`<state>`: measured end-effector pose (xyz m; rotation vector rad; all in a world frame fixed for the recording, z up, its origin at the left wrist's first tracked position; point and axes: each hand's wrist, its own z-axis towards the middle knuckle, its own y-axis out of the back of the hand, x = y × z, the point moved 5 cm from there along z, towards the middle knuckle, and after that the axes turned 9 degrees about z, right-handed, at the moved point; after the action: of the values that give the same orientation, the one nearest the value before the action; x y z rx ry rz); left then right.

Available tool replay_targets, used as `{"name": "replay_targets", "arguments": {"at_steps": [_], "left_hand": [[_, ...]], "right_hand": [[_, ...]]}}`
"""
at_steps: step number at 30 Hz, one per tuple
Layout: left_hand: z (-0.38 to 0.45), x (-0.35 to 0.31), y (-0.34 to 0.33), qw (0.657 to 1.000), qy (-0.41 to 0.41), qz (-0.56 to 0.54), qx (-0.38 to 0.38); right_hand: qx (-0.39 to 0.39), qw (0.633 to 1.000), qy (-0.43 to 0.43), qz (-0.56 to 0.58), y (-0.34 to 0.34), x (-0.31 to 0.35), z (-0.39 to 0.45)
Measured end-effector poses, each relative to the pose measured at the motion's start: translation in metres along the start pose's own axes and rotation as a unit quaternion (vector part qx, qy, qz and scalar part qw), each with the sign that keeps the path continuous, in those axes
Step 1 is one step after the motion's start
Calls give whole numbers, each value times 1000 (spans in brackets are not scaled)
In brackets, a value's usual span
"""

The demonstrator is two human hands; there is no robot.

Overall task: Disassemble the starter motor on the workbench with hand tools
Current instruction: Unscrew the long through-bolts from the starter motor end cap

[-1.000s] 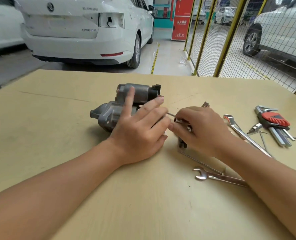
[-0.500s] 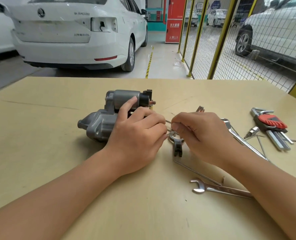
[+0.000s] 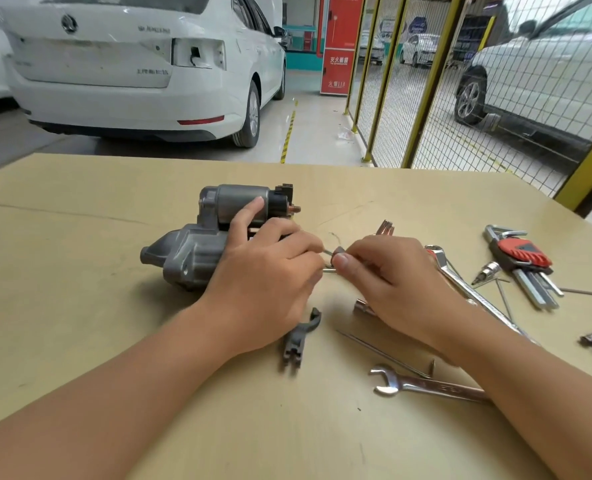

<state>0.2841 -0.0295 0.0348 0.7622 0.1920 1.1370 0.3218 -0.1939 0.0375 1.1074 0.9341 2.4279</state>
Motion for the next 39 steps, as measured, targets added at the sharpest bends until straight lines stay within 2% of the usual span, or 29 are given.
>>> {"name": "replay_targets", "arguments": {"at_steps": [4,6,8,10,12,18,25,32,39], "left_hand": [[4,12,16,995,-10,-87,-44],[3,17,25,988,-20,-149,-20],[-3,18,24,972,-38,-202,112],[-17,15,13,940,-52,-182,282],[-27,12,5,911,-44,-174,370],[-18,-12,4,926,-17,-236,295],[-17,2,3,926,40,-262,268],[-18,8,0,931,64,-258,248],[-19,11,-1,926,80,-269,251]], "right_hand": [[40,993,-79,73,-11,-9,-2],[43,986,-107,124,-14,-11,-2],[41,985,-110,127,-15,-13,-3],[39,985,-112,123,-15,-15,-3],[37,983,-115,138,-15,-16,-3],[0,981,-92,172,-10,-13,-3],[17,986,-132,100,-10,-15,-3],[35,986,-129,96,-10,-12,-2],[17,980,-103,168,-8,-13,-1]]}}
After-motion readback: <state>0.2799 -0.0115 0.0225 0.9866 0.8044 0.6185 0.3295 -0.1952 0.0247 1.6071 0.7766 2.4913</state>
